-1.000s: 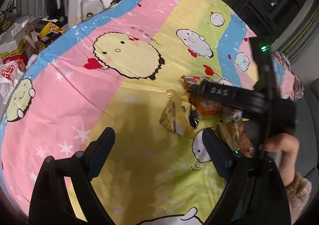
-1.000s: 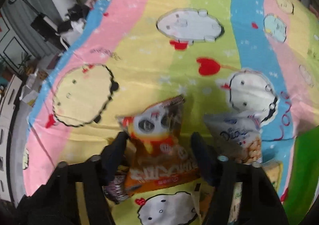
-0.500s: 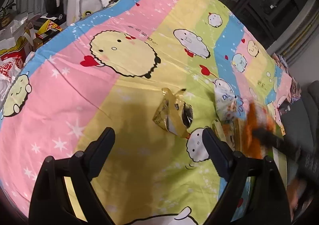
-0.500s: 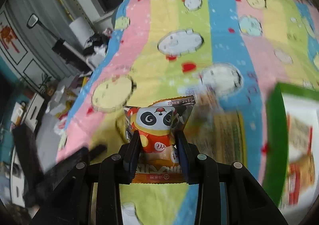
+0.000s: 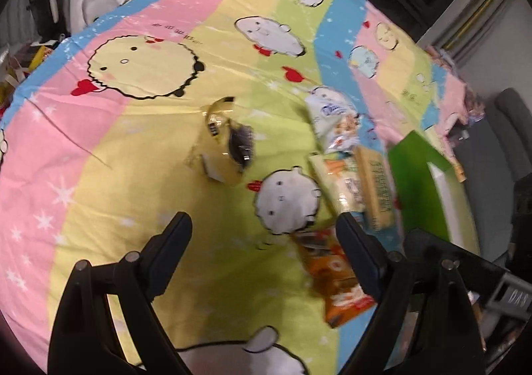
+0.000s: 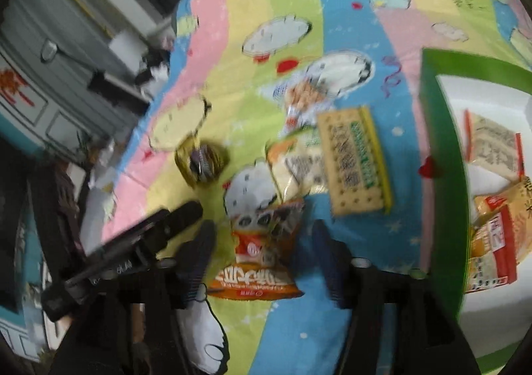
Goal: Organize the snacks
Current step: 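Grasp the orange chip bag with the right gripper and lift it, then carry the orange panda chip bag over the white box with the right gripper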
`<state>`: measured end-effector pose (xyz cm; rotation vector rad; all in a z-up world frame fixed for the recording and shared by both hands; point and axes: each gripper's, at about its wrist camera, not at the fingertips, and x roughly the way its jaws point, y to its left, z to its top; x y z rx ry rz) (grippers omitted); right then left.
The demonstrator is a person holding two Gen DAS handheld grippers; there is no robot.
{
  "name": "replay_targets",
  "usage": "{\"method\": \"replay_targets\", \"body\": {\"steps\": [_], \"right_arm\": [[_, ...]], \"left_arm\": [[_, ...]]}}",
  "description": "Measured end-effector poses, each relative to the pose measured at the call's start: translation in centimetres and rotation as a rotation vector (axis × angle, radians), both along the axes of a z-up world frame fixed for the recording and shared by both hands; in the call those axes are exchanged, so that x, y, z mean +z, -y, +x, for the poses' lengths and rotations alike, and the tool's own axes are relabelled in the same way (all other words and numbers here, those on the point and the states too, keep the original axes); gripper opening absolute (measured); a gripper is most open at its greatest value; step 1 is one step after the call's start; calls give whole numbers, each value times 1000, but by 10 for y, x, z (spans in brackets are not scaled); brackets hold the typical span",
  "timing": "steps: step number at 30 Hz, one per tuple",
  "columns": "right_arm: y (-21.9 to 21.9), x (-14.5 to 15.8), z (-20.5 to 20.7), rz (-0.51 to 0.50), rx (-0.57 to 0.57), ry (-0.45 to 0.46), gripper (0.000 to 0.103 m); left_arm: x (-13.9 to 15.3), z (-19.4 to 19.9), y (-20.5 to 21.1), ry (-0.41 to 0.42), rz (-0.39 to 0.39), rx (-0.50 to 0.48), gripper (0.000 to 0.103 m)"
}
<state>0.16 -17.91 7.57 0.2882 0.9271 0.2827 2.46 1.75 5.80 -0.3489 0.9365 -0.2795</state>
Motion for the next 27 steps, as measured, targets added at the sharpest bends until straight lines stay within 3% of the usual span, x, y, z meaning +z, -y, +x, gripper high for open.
{"method": "replay_targets", "body": {"steps": [5,8,17,21,23,27], "right_arm": [[16,2,1,103,-24,10,68],[13,-7,6,131,-6,-38,68],[-5,-47,24,111,45,-198,68],[-12,-65,30,122,53,-249,68],[-16,-64,29,103,59,-225,68],[-19,-63,27,66,47,-205,56]], "left_arm": [[3,-8,20,-21,-70,-132,86],[-1,-11,36,-46,-78,-196,85],[-25,-13,69,-147,-94,-299,68],[-34,-13,77,-200,-129,-338,52],[-32,-15,79,-192,-125,-348,48],[-28,-17,80,-171,-105,-346,46]]}}
